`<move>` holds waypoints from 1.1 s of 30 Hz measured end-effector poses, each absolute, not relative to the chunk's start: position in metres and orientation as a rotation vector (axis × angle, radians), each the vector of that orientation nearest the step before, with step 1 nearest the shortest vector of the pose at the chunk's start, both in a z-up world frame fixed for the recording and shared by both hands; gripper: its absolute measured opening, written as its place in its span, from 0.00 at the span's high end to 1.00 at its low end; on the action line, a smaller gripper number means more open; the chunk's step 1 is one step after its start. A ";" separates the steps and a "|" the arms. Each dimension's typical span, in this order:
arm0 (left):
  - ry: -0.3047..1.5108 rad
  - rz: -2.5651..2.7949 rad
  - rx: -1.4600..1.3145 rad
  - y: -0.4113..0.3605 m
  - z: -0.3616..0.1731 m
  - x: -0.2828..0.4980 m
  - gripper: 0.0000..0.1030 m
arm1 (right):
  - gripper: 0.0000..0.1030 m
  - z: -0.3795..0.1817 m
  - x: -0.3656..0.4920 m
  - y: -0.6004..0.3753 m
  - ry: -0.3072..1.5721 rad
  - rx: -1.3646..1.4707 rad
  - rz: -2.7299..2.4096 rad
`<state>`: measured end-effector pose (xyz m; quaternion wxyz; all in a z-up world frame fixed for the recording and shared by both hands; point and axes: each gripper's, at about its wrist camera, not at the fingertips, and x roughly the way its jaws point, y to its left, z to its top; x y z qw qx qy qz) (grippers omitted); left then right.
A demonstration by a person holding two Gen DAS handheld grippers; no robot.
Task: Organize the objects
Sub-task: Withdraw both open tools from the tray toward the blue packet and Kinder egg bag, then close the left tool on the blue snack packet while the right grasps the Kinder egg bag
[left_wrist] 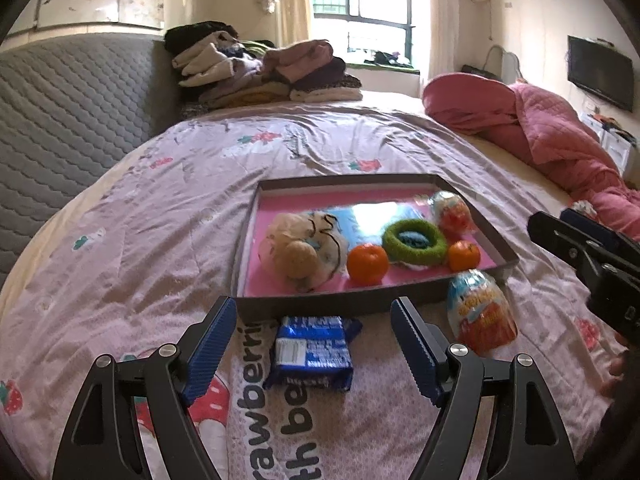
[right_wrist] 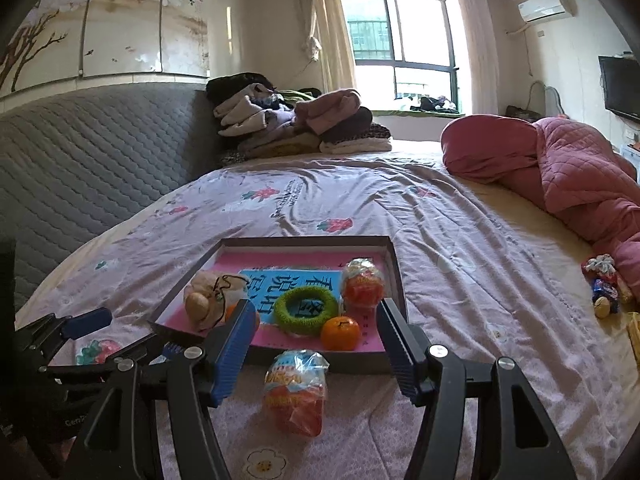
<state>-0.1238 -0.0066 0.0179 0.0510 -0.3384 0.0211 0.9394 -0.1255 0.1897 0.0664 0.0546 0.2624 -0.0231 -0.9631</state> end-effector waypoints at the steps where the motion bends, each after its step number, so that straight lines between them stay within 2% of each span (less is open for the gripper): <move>1: 0.057 2.851 -1.039 -0.007 0.017 -0.123 0.22 | 0.40 0.065 -0.125 0.189 -0.056 0.804 -2.922; 33: 0.042 2.696 -1.303 -0.017 -0.029 -0.127 0.22 | 0.40 0.023 -0.129 0.174 0.042 1.013 -2.801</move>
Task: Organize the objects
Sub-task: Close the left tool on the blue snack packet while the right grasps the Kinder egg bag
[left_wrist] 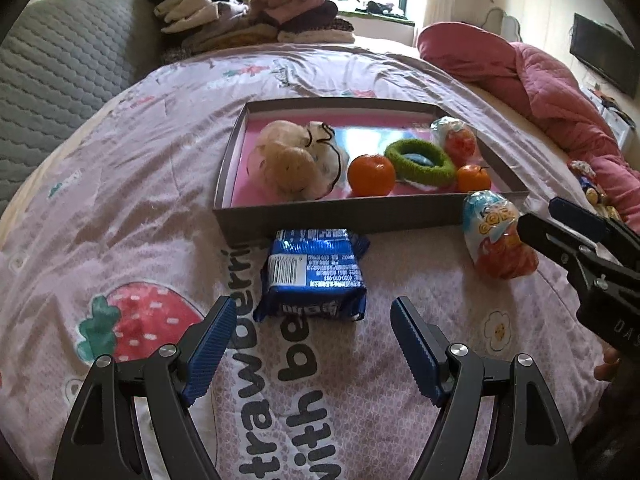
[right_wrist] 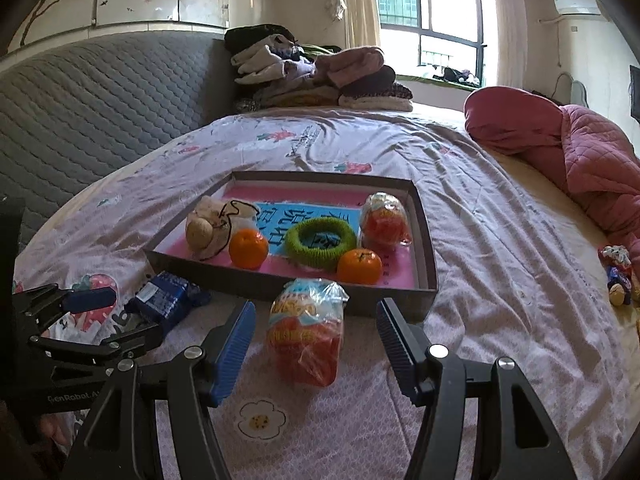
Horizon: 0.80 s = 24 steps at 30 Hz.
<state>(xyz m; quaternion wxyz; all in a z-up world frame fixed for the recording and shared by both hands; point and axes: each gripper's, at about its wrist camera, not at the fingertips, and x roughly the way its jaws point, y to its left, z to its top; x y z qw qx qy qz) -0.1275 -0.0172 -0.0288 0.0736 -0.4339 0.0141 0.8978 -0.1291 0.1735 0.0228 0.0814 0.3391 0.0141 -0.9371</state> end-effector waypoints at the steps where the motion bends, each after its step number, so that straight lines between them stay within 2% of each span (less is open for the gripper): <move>1: 0.045 2.688 -1.311 -0.017 -0.030 -0.127 0.22 | 0.40 0.022 -0.129 0.173 0.045 1.017 -2.798; 24: -0.007 2.730 -1.385 -0.016 -0.044 -0.154 0.22 | 0.40 -0.009 -0.157 0.168 -0.029 1.185 -2.765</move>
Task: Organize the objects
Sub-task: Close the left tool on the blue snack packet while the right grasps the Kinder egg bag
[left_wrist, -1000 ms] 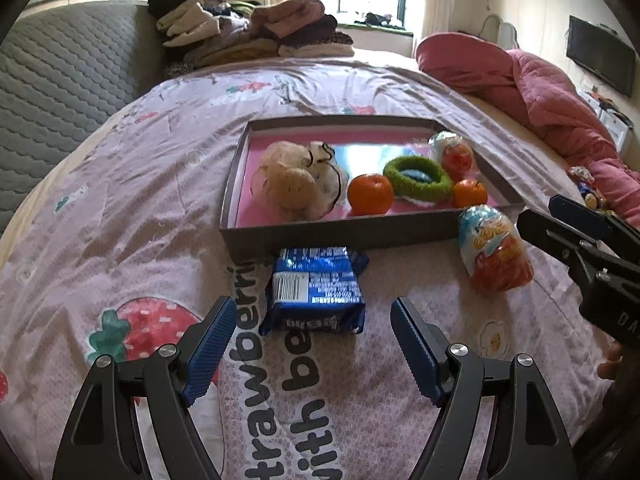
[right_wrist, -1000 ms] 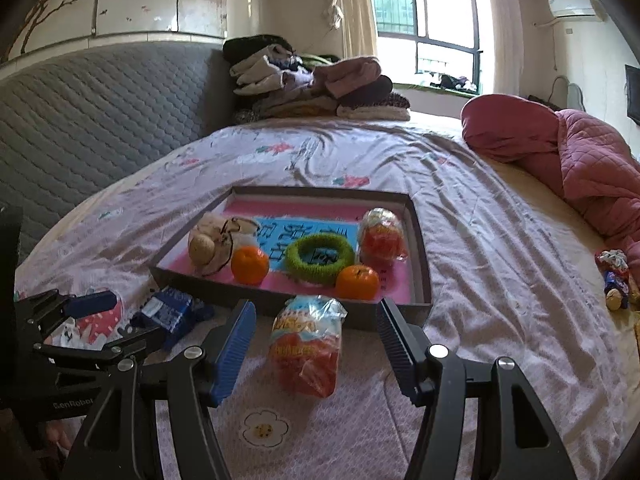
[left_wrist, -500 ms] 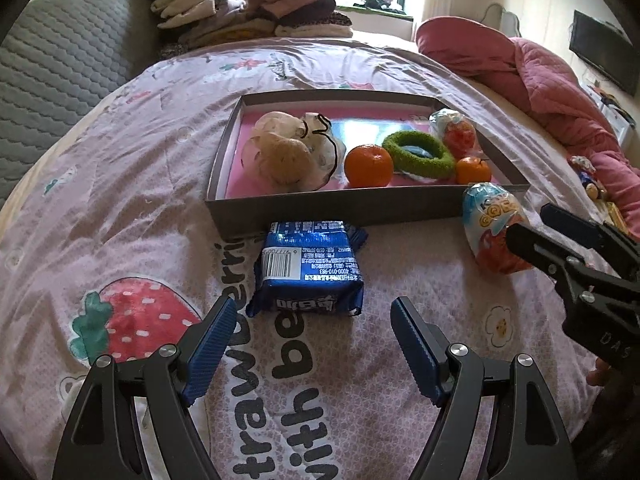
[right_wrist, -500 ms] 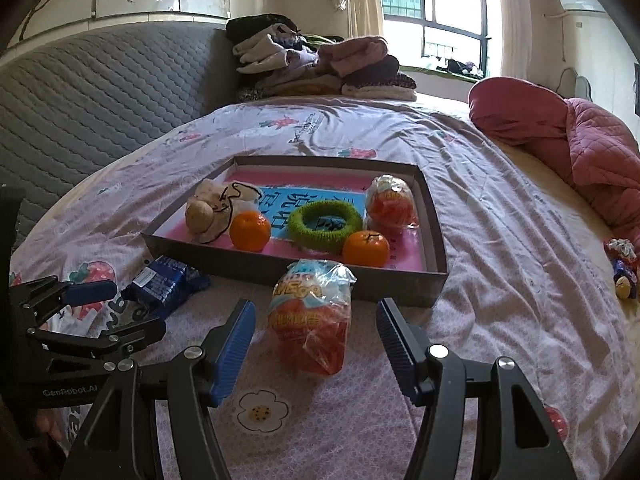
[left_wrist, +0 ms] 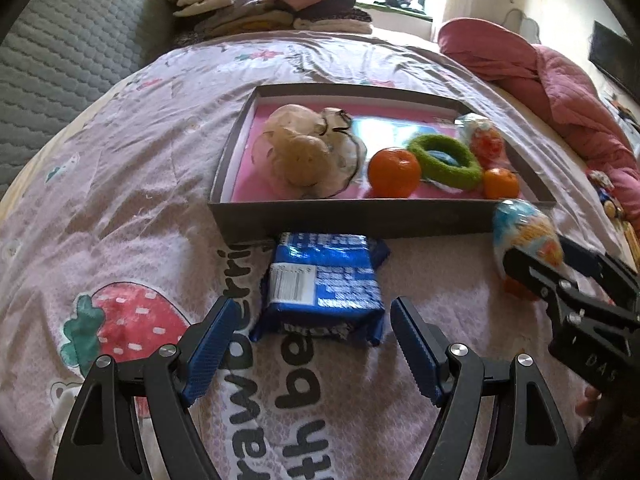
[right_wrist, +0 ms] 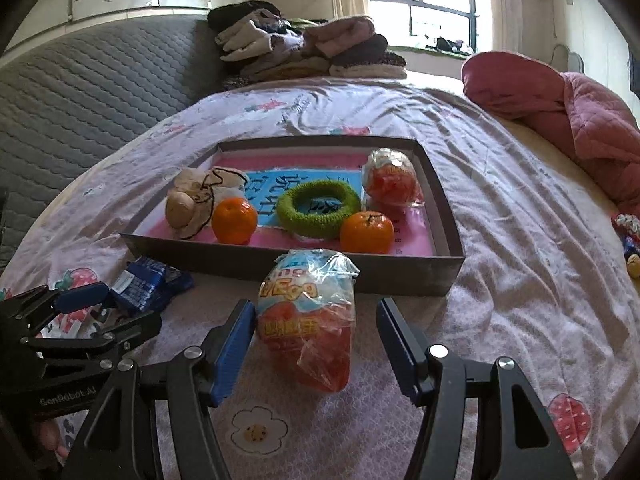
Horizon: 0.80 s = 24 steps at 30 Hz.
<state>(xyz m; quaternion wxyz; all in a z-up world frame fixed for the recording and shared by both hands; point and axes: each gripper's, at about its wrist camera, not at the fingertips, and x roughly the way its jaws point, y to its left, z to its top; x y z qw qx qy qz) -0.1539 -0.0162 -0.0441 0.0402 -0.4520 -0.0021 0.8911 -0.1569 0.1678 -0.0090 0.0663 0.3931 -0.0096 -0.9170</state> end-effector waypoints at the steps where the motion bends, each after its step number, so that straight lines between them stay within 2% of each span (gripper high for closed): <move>1: -0.014 2.735 -1.389 -0.017 -0.045 -0.156 0.22 | 0.40 -0.011 -0.158 0.167 -0.023 1.194 -2.766; 8: -0.027 2.752 -1.406 -0.018 -0.051 -0.165 0.22 | 0.36 -0.021 -0.165 0.170 -0.063 1.224 -2.775; 18: -0.044 2.769 -1.401 -0.018 -0.053 -0.171 0.22 | 0.36 -0.026 -0.171 0.173 -0.087 1.261 -2.768; 21: -0.047 2.775 -1.399 -0.018 -0.054 -0.172 0.22 | 0.39 -0.026 -0.171 0.170 -0.069 1.263 -2.766; 24: -0.033 2.789 -1.388 -0.016 -0.052 -0.173 0.24 | 0.47 -0.025 -0.170 0.169 -0.064 1.249 -2.763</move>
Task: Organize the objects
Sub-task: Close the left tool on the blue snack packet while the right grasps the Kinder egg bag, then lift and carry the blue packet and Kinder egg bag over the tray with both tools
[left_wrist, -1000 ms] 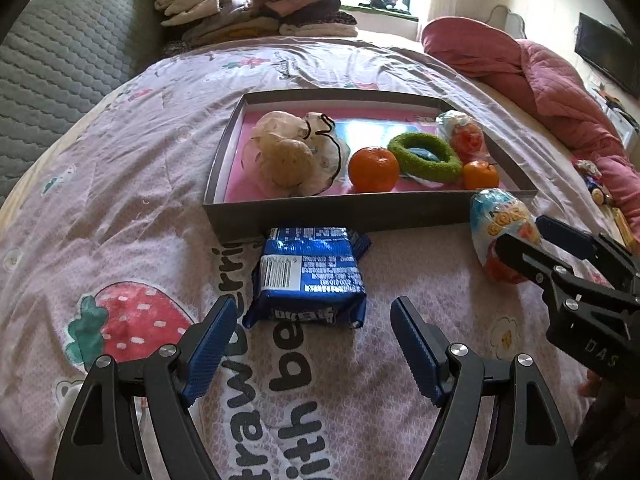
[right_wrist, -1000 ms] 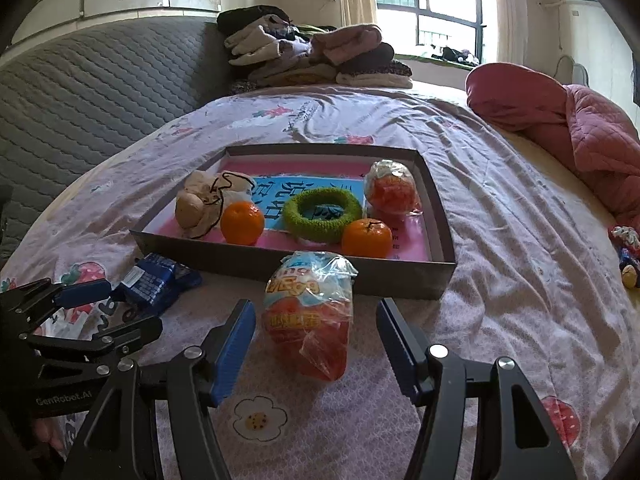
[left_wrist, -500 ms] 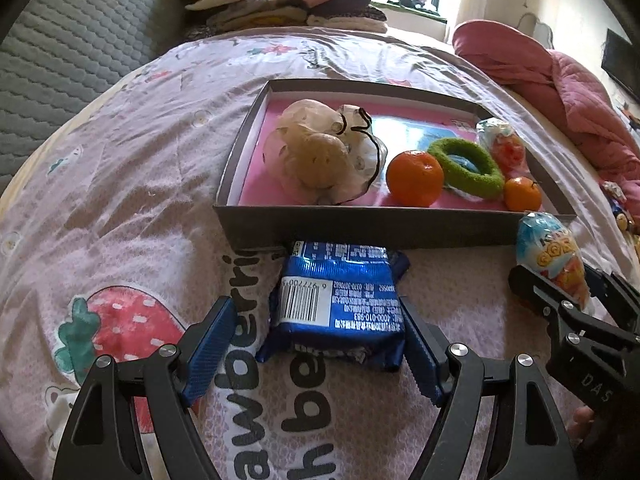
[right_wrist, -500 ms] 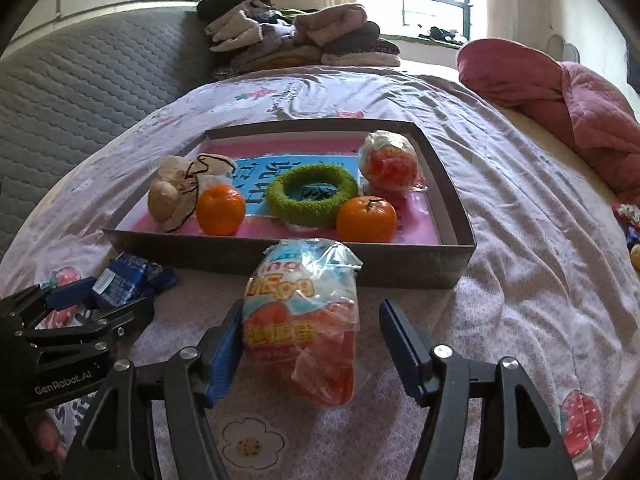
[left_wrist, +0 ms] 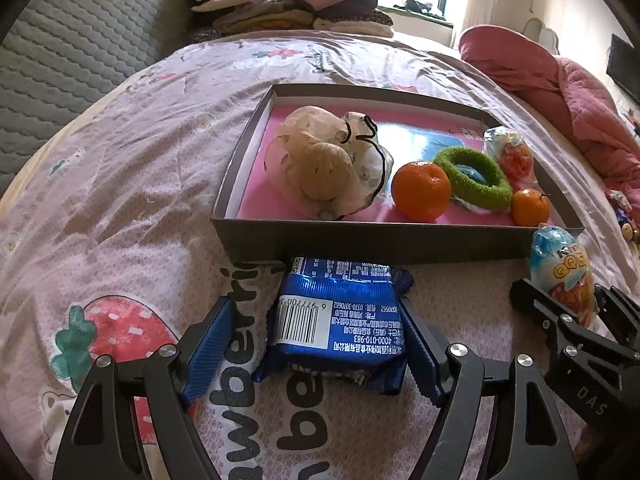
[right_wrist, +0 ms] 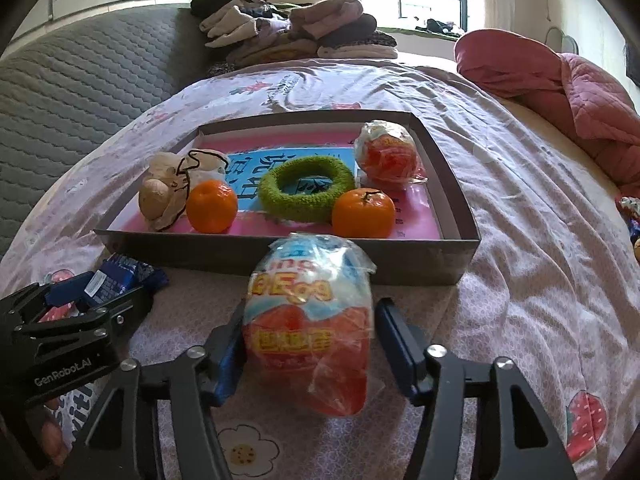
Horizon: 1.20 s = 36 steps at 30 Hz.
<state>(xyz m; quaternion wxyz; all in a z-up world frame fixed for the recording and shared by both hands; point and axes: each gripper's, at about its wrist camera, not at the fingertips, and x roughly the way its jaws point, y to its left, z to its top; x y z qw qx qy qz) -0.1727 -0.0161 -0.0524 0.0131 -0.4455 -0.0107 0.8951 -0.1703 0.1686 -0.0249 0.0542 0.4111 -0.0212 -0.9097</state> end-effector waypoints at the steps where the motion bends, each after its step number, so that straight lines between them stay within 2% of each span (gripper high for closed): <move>1: -0.028 2.790 -1.383 -0.016 -0.052 -0.173 0.26 | 0.50 -0.025 -0.170 0.169 -0.065 1.247 -2.764; 2: -0.021 2.789 -1.381 -0.015 -0.052 -0.173 0.27 | 0.50 -0.025 -0.171 0.169 -0.066 1.246 -2.764; 6: -0.020 2.778 -1.353 -0.012 -0.049 -0.169 0.44 | 0.50 -0.023 -0.170 0.171 -0.085 1.232 -2.769; 14: -0.047 2.779 -1.329 -0.015 -0.043 -0.167 0.46 | 0.50 -0.009 -0.164 0.173 -0.085 1.138 -2.790; 26: -0.034 2.849 -1.158 -0.013 -0.004 -0.157 0.46 | 0.50 0.030 -0.153 0.164 0.026 0.915 -2.864; 36: -0.066 2.908 -0.999 -0.011 0.026 -0.160 0.46 | 0.50 0.054 -0.155 0.161 0.049 0.790 -2.882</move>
